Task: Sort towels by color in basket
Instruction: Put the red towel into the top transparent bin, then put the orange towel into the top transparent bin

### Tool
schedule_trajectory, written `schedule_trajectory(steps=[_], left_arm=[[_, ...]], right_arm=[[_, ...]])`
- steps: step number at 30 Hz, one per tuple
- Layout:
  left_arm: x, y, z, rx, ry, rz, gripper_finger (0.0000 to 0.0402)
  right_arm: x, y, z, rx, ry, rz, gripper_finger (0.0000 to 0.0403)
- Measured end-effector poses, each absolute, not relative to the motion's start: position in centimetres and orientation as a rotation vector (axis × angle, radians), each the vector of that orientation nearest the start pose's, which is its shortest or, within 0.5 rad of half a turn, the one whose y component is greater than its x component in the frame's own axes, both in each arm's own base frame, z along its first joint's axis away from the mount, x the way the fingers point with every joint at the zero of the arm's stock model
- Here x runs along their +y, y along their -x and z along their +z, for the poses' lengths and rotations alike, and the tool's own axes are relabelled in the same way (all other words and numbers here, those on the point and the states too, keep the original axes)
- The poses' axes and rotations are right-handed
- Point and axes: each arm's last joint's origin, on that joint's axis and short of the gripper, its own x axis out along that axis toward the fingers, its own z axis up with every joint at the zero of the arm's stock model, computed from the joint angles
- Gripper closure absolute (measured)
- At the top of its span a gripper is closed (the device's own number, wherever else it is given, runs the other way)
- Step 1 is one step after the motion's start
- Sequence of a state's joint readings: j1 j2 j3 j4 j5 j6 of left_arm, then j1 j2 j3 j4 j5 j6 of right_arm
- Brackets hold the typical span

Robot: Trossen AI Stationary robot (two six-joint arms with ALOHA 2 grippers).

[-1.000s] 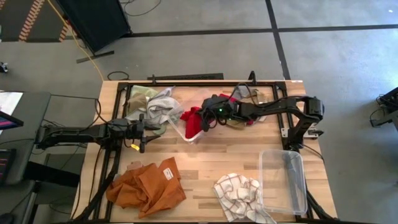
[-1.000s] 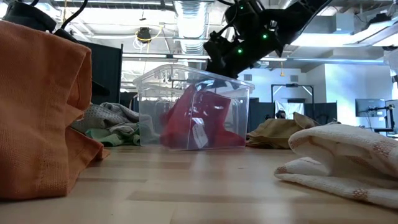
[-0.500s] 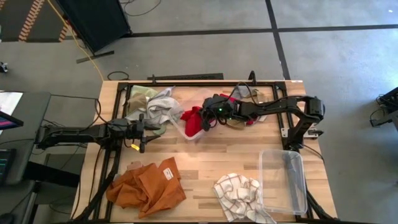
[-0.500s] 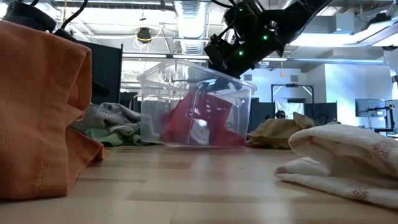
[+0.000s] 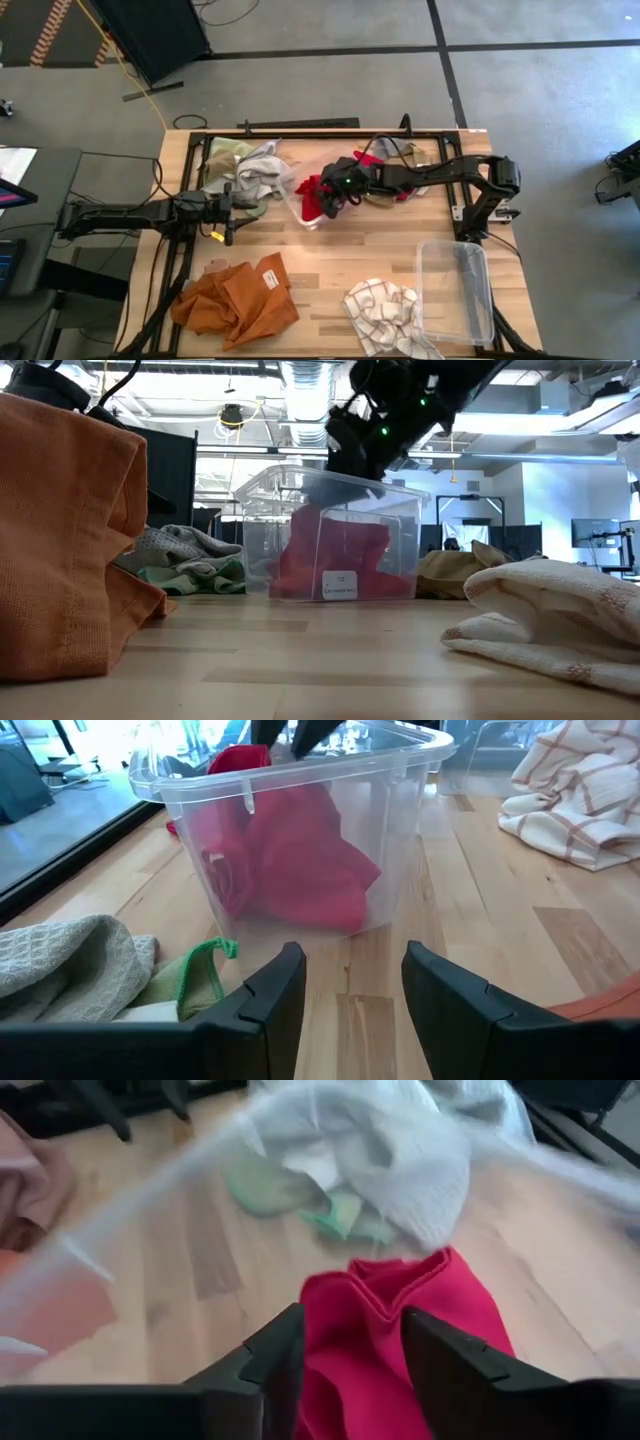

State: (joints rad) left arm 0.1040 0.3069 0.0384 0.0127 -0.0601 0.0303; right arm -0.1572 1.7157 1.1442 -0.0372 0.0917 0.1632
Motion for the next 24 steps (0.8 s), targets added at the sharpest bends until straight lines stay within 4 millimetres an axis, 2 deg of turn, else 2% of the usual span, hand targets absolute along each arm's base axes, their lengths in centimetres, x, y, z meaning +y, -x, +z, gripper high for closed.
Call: schedule_trajectory(steps=[10,24], left_arm=[[1.4,-11.3,15.2,0.258,-0.024,0.159,0.0242],[1.4,-11.3,15.2,0.259,-0.024,0.160,0.0242]], right_arm=[[-6.2,-37.7,25.4,0.613,-0.172,-0.298,0.0221],[-7.4,-36.9,25.3,0.661,-0.193,-0.335,0.0278]])
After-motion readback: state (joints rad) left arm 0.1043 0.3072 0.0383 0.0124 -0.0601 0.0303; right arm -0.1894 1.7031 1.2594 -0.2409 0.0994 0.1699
